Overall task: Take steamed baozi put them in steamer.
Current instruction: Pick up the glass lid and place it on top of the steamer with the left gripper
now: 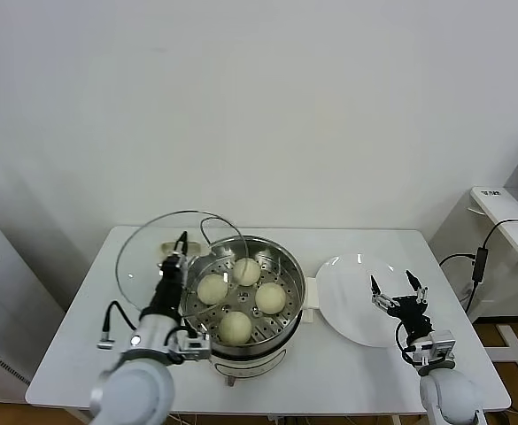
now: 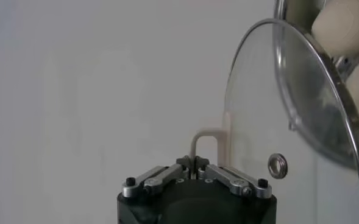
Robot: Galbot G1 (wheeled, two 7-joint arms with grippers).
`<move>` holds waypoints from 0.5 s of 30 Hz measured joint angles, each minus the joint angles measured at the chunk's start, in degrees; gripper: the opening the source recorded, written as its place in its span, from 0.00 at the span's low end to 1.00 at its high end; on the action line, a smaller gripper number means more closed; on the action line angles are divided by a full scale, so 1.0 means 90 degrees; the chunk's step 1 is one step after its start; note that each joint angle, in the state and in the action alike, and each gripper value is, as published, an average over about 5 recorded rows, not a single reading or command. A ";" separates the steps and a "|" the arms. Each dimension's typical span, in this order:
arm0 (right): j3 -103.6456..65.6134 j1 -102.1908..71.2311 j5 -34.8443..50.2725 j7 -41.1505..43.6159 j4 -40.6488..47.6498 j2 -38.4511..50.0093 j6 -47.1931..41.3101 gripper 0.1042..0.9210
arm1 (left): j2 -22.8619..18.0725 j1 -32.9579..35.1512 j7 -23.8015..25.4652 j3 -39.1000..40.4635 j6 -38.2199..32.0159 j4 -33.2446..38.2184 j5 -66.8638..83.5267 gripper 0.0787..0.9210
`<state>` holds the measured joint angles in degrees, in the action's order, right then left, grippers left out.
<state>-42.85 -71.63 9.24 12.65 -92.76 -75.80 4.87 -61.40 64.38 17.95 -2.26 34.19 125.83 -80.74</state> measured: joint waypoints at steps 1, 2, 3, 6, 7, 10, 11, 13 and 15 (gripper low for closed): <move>0.0001 0.0000 0.0000 0.0000 0.0000 0.0001 0.0001 0.88 | -0.0071 -0.0011 -0.0009 0.0087 0.0035 -0.0029 -0.0058 0.03; 0.0001 0.0000 0.0000 0.0001 0.0001 0.0003 0.0001 0.88 | -0.0138 -0.0025 -0.0020 0.0168 0.0067 -0.0059 -0.0110 0.03; 0.0003 0.0000 0.0000 0.0001 0.0001 0.0006 0.0001 0.88 | -0.0203 -0.0040 -0.0036 0.0243 0.0095 -0.0091 -0.0156 0.03; 0.0012 0.0006 0.0000 0.0001 0.0001 0.0018 -0.0003 0.88 | -0.0376 -0.0085 -0.0097 0.0434 0.0163 -0.0187 -0.0261 0.03; 0.0015 0.0011 0.0000 0.0001 0.0001 0.0022 -0.0006 0.88 | -0.0426 -0.0098 -0.0121 0.0488 0.0179 -0.0219 -0.0285 0.03; 0.0021 0.0025 0.0000 0.0000 0.0004 0.0034 -0.0017 0.88 | -0.0561 -0.0133 -0.0197 0.0637 0.0217 -0.0319 -0.0347 0.03; 0.0023 0.0029 0.0000 -0.0001 0.0006 0.0037 -0.0020 0.88 | -0.0601 -0.0142 -0.0221 0.0682 0.0228 -0.0350 -0.0367 0.03; 0.0026 0.0034 0.0000 -0.0003 0.0012 0.0041 -0.0025 0.88 | -0.0672 -0.0164 -0.0262 0.0766 0.0245 -0.0407 -0.0405 0.03; 0.0029 0.0036 0.0000 -0.0004 0.0016 0.0044 -0.0027 0.88 | -0.0729 -0.0187 -0.0292 0.0840 0.0257 -0.0459 -0.0436 0.03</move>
<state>-42.59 -71.30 9.24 12.61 -92.61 -75.40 4.63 -67.96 62.69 15.32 5.30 36.50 121.70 -84.66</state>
